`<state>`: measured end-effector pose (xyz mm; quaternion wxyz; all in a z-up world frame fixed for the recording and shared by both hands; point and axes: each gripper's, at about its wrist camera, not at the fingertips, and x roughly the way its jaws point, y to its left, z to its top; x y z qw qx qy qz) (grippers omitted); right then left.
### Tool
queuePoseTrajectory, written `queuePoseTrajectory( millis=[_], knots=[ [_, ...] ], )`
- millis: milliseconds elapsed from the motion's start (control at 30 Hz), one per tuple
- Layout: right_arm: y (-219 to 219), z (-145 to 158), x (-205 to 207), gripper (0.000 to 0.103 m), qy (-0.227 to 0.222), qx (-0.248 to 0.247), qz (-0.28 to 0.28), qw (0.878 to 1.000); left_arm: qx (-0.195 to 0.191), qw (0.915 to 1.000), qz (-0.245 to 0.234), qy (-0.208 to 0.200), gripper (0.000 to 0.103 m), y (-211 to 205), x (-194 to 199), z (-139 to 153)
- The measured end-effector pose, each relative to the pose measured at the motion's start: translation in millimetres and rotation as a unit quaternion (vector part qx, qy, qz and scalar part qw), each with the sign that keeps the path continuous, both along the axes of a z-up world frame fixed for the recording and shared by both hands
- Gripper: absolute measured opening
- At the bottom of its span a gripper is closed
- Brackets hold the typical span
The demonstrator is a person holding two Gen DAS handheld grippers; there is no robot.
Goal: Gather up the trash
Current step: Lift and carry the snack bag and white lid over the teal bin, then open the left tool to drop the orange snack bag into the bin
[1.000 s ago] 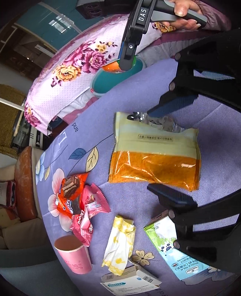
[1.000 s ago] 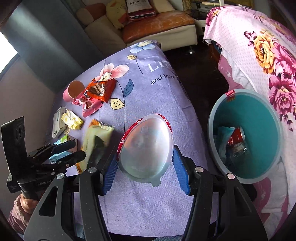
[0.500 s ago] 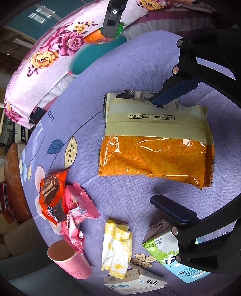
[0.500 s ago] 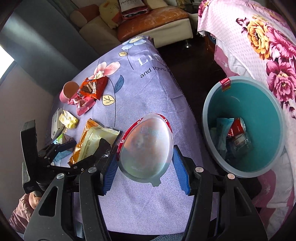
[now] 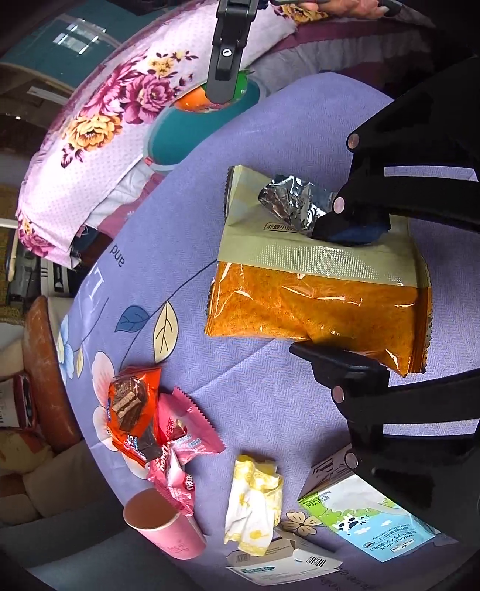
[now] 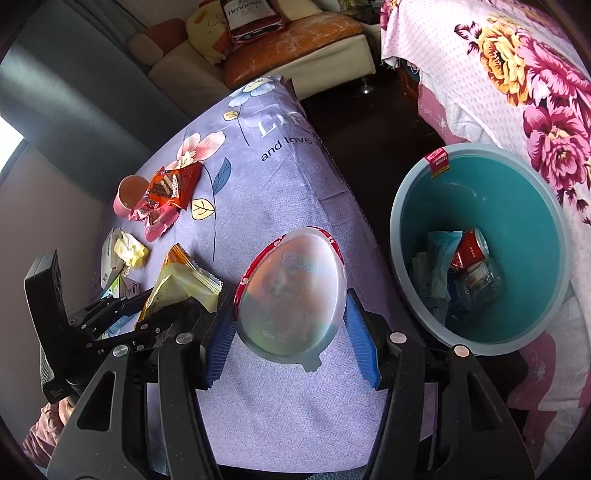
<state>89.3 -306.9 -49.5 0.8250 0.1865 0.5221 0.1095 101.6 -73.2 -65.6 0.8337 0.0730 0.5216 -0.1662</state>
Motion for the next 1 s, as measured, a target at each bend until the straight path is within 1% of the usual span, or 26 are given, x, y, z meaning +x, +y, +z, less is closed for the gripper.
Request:
queuePoseTrajectory(
  millis=[267,467,733,867,1000],
  knots=[
    [-24,3,0,0.054,-0.012,0.008,-0.023,1.0,-0.005,0.9997,-0.013,-0.022,0.048,-35,3,26],
    [-64,10,-5,0.054,-0.027,0.011,-0.065,0.997,-0.003,0.9986,-0.039,-0.036,0.048,-78,10,38],
    [-129,12,-20,0.054,-0.035,0.014,-0.129,0.991,-0.011,0.9967,-0.073,-0.035,0.048,-136,17,38],
    [-150,9,-26,0.054,-0.031,0.011,-0.149,0.988,-0.01,0.9952,-0.092,-0.034,0.048,-163,20,36],
    [-164,8,-29,0.054,-0.029,-0.002,-0.162,0.986,-0.013,0.9935,-0.108,-0.033,0.048,-188,25,36]
  ],
)
